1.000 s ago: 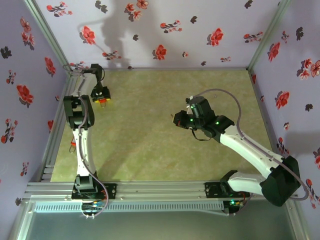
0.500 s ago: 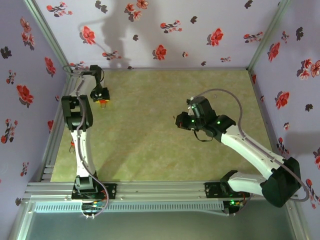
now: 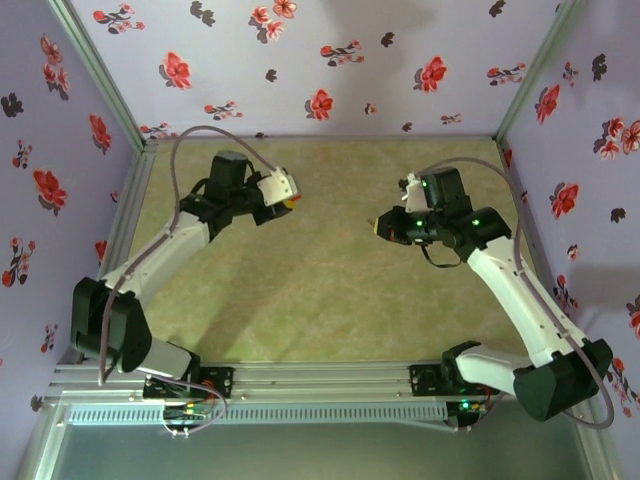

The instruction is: Unlock with the key

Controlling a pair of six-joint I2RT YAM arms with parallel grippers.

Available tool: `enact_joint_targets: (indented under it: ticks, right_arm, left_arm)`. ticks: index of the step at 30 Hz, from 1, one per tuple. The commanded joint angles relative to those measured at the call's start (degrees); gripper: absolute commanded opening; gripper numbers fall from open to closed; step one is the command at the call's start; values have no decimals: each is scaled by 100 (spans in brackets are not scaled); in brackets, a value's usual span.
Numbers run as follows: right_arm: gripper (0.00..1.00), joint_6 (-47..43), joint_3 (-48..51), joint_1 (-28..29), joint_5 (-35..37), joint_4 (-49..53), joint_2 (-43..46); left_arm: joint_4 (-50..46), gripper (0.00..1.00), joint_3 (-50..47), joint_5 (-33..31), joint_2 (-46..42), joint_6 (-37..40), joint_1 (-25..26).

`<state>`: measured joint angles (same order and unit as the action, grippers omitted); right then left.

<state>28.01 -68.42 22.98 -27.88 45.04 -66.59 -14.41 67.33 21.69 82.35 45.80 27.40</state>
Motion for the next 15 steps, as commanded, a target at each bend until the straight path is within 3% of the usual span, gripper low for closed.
enact_joint_targets:
  ticks: [1, 7, 15]
  right_arm:
    - [0, -155, 44, 43, -753, 66, 101]
    - [0, 7, 216, 494, -861, -307, 194]
    - [0, 114, 277, 831, -508, -595, 147]
  left_arm:
    - [133, 13, -229, 248, -245, 1442, 340]
    - [28, 11, -146, -10, -371, 1903, 1057]
    - [-337, 10, 116, 64, -173, 1698, 1543]
